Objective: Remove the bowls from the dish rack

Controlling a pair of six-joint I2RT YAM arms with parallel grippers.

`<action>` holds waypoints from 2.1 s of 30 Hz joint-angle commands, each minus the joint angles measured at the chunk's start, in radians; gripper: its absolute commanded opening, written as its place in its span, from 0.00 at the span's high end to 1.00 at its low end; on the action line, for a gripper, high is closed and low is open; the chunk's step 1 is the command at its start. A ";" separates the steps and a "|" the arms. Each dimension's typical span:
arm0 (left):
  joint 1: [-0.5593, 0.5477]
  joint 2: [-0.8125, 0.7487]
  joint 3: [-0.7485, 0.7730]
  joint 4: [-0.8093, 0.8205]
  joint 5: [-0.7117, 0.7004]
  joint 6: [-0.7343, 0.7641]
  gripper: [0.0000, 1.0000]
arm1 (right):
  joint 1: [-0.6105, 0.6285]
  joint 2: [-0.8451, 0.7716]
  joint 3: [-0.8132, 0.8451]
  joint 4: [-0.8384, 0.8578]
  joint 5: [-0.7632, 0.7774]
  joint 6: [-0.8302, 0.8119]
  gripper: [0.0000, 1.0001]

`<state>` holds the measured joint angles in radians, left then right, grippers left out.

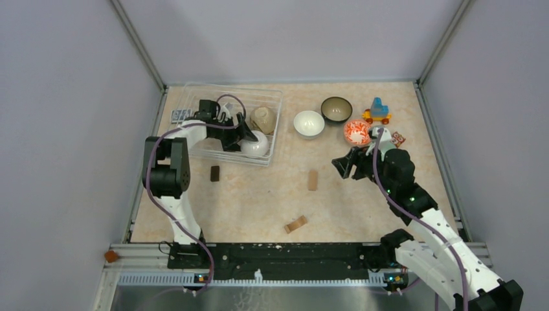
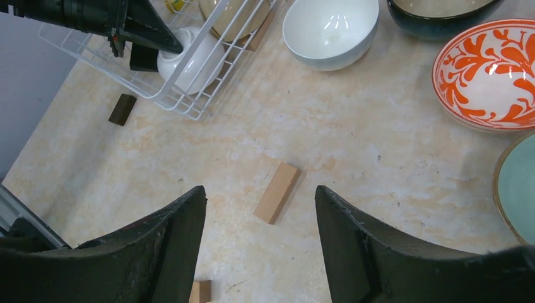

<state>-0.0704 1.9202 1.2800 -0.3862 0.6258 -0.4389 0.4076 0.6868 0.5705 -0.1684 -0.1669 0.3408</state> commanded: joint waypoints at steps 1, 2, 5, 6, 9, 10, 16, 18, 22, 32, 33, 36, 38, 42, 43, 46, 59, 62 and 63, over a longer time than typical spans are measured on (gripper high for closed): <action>0.039 0.046 -0.034 0.013 0.043 -0.023 0.07 | 0.000 -0.025 0.046 0.010 0.007 -0.013 0.36; 0.040 0.044 -0.036 0.018 0.049 -0.026 0.09 | 0.000 -0.026 0.046 0.012 0.008 -0.013 0.36; 0.047 0.024 -0.044 0.034 0.052 -0.033 0.14 | 0.001 -0.022 0.050 0.013 0.008 -0.014 0.36; 0.049 0.014 -0.048 0.038 0.051 -0.034 0.16 | 0.000 -0.020 0.052 0.013 0.006 -0.014 0.36; 0.053 -0.030 -0.046 0.029 0.038 -0.017 0.22 | 0.000 -0.014 0.057 0.011 0.006 -0.015 0.37; 0.053 -0.046 -0.040 0.023 0.032 -0.009 0.23 | 0.000 -0.012 0.059 0.010 0.004 -0.016 0.37; 0.052 -0.130 -0.013 -0.026 -0.003 0.037 0.40 | 0.000 -0.003 0.074 0.000 -0.003 -0.020 0.37; 0.052 -0.145 -0.007 -0.036 -0.003 0.041 0.42 | 0.000 -0.001 0.078 -0.003 -0.004 -0.021 0.37; 0.052 -0.175 0.004 -0.047 -0.005 0.043 0.44 | 0.000 -0.001 0.080 -0.006 -0.006 -0.022 0.36; 0.052 -0.256 0.148 -0.170 -0.016 0.097 0.45 | 0.000 0.007 0.096 -0.011 -0.008 -0.022 0.37; 0.052 -0.268 0.167 -0.186 -0.031 0.106 0.45 | 0.000 0.007 0.097 -0.011 -0.009 -0.022 0.36; 0.049 -0.313 0.201 -0.226 -0.132 0.135 0.46 | 0.001 0.010 0.100 -0.011 -0.015 -0.019 0.36; 0.035 -0.335 0.208 -0.247 -0.238 0.157 0.46 | 0.001 0.009 0.097 -0.007 -0.020 -0.012 0.36; -0.047 -0.359 0.250 -0.314 -0.487 0.206 0.47 | 0.001 0.010 0.097 -0.006 -0.034 -0.005 0.37; -0.075 -0.365 0.259 -0.321 -0.548 0.223 0.47 | 0.000 0.010 0.098 -0.009 -0.033 -0.005 0.36; -0.162 -0.374 0.276 -0.323 -0.740 0.261 0.48 | 0.000 0.010 0.100 -0.012 -0.030 -0.006 0.37; -0.399 -0.135 0.376 -0.473 -1.266 0.292 0.49 | 0.000 -0.011 0.114 -0.053 -0.018 -0.006 0.37; -0.422 -0.091 0.378 -0.491 -1.340 0.293 0.50 | -0.001 -0.013 0.113 -0.055 -0.017 -0.006 0.37; -0.433 -0.080 0.374 -0.492 -1.362 0.293 0.50 | 0.000 -0.014 0.111 -0.054 -0.016 -0.005 0.37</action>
<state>-0.4770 1.8118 1.6146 -0.8303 -0.5465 -0.1436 0.4076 0.6907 0.6247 -0.2340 -0.1875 0.3367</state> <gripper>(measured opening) 0.671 0.636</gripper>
